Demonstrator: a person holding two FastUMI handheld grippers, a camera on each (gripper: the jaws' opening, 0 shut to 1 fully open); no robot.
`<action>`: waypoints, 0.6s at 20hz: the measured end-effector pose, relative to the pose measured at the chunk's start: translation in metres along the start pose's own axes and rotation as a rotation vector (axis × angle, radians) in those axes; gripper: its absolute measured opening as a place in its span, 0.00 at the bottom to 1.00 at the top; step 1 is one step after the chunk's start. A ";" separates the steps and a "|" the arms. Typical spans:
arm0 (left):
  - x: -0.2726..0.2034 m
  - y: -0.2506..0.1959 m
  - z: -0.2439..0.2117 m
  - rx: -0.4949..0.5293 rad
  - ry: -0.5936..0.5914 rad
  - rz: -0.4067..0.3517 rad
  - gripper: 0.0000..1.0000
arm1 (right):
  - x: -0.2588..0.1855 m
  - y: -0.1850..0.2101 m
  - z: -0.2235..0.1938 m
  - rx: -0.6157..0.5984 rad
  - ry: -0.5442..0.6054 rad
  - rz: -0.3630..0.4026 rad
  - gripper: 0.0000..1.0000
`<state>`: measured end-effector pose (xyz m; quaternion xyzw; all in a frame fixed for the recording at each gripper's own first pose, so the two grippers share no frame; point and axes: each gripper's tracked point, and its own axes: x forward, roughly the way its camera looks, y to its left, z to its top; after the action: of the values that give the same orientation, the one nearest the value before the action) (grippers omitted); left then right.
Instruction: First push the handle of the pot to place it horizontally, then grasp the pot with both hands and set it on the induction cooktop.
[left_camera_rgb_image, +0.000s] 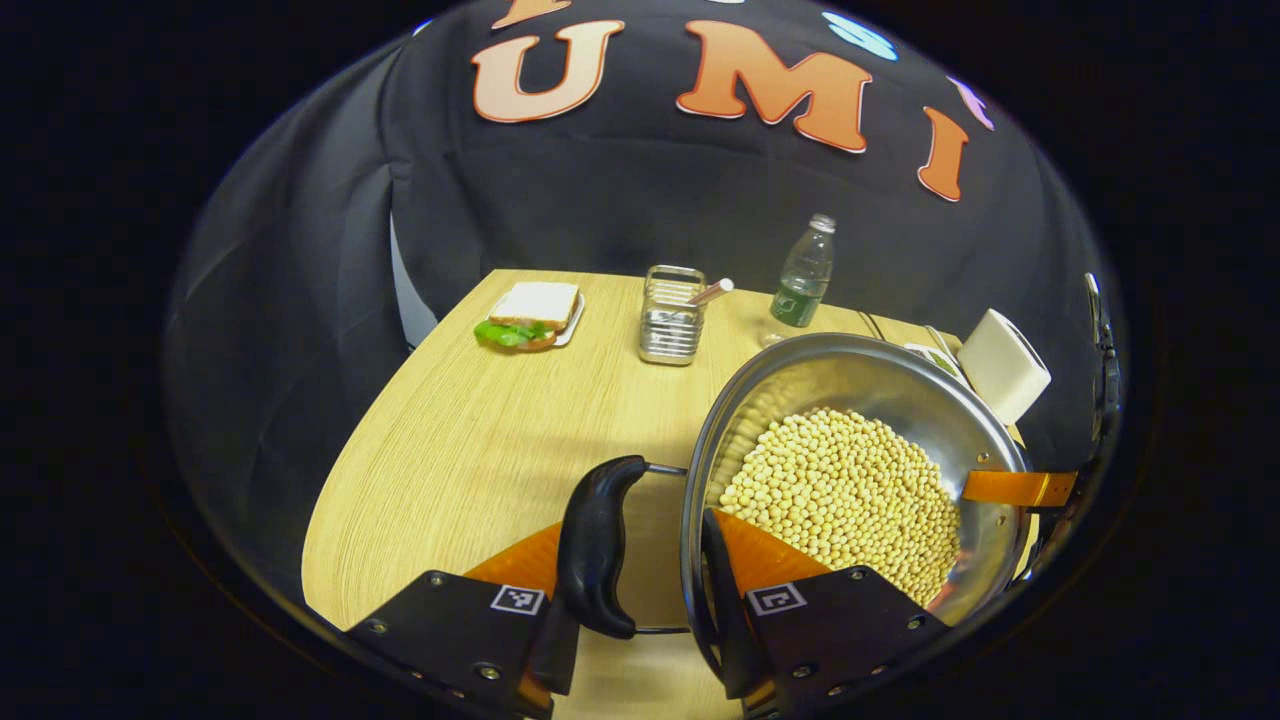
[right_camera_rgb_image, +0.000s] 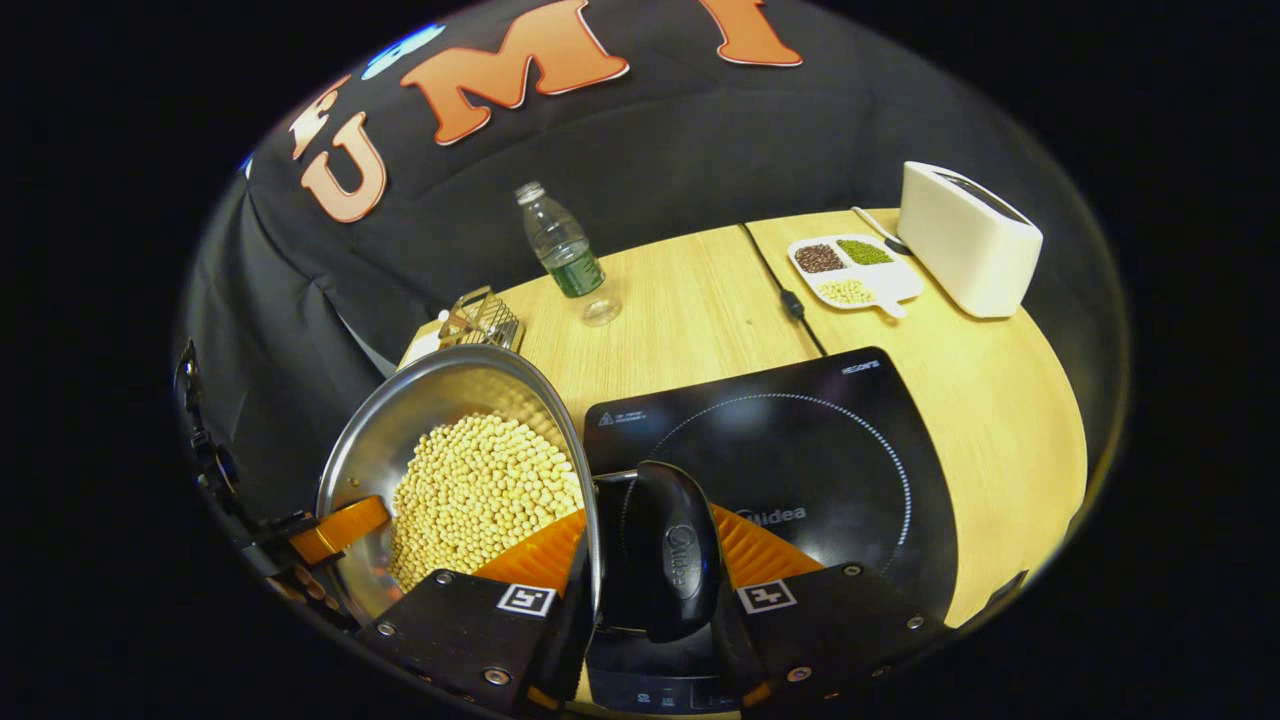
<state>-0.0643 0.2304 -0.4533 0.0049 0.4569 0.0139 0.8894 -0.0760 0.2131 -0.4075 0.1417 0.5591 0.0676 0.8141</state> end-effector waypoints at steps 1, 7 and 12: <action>0.001 -0.001 -0.001 0.005 -0.006 -0.003 0.58 | -0.003 -0.006 0.003 0.005 -0.009 -0.001 0.52; 0.003 -0.002 0.003 0.033 -0.015 -0.028 0.58 | -0.026 -0.047 0.019 0.041 -0.052 -0.020 0.52; 0.004 -0.002 0.009 0.079 -0.034 -0.057 0.58 | -0.037 -0.084 0.033 0.078 -0.071 -0.042 0.51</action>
<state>-0.0549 0.2284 -0.4510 0.0273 0.4421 -0.0297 0.8961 -0.0629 0.1183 -0.3891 0.1641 0.5350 0.0236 0.8284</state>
